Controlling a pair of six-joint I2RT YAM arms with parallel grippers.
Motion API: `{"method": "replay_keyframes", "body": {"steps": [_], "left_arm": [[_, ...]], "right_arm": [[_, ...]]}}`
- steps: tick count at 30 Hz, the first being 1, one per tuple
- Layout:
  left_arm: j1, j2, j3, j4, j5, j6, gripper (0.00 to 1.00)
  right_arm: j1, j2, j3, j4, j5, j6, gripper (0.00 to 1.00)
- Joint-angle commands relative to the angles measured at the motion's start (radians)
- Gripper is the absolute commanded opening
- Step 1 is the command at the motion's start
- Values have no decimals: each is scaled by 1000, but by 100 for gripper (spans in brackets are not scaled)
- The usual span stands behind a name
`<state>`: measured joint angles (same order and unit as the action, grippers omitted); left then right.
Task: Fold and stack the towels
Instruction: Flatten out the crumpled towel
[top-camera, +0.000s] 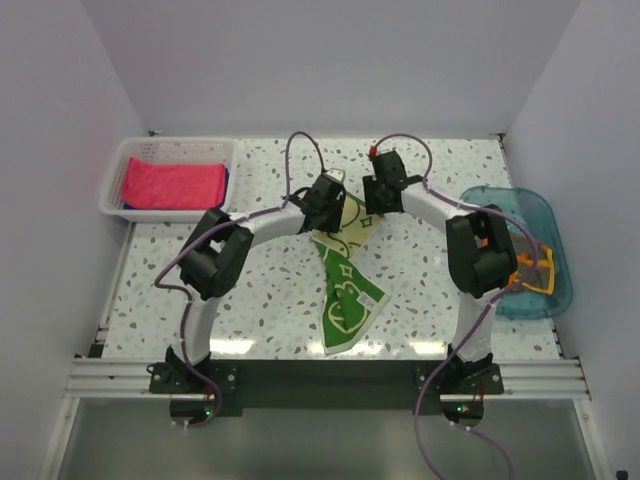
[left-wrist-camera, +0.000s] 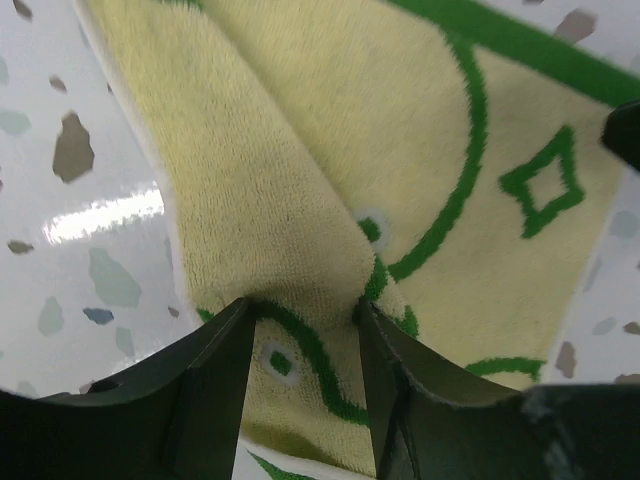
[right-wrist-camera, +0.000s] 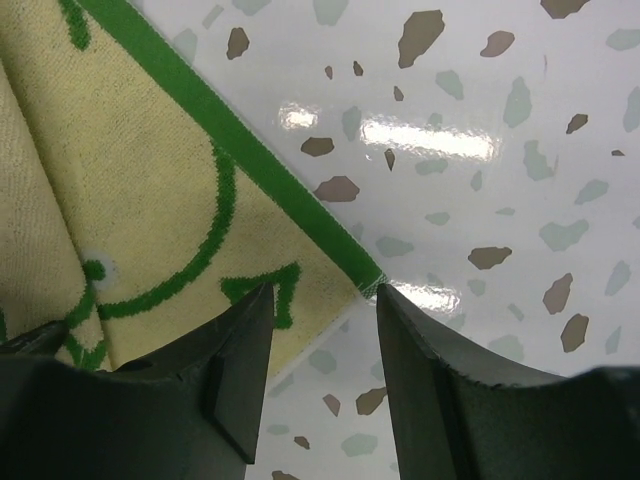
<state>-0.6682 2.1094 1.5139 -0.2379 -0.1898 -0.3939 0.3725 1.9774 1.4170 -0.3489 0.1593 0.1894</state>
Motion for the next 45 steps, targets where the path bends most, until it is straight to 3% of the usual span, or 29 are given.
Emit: {"method": "replay_keyframes", "body": {"steps": [1, 8, 14, 19, 24, 29, 39, 45], "left_arm": [[4, -14, -73, 25, -23, -51, 51], [-40, -100, -260, -37, -42, -146, 49], [-106, -277, -457, -69, -59, -232, 52], [-125, -367, -504, -110, -54, -307, 57], [-123, -427, -454, -166, -91, -304, 71], [-91, -442, -383, -201, -142, -205, 79], [94, -396, -284, -169, -57, 27, 85], [142, -324, -184, -167, -24, 150, 85]], "right_arm": [[-3, -9, -16, 47, -32, -7, 49], [-1, -31, -56, 57, -79, -21, 49], [34, -37, -58, 10, -141, -106, 53], [86, -35, -58, -45, -133, -143, 53], [124, -112, -87, -79, -104, -127, 53], [128, -158, -104, -140, -93, -96, 54], [132, -120, -115, -196, -135, -70, 52], [138, -81, -98, -197, -126, -58, 51]]}}
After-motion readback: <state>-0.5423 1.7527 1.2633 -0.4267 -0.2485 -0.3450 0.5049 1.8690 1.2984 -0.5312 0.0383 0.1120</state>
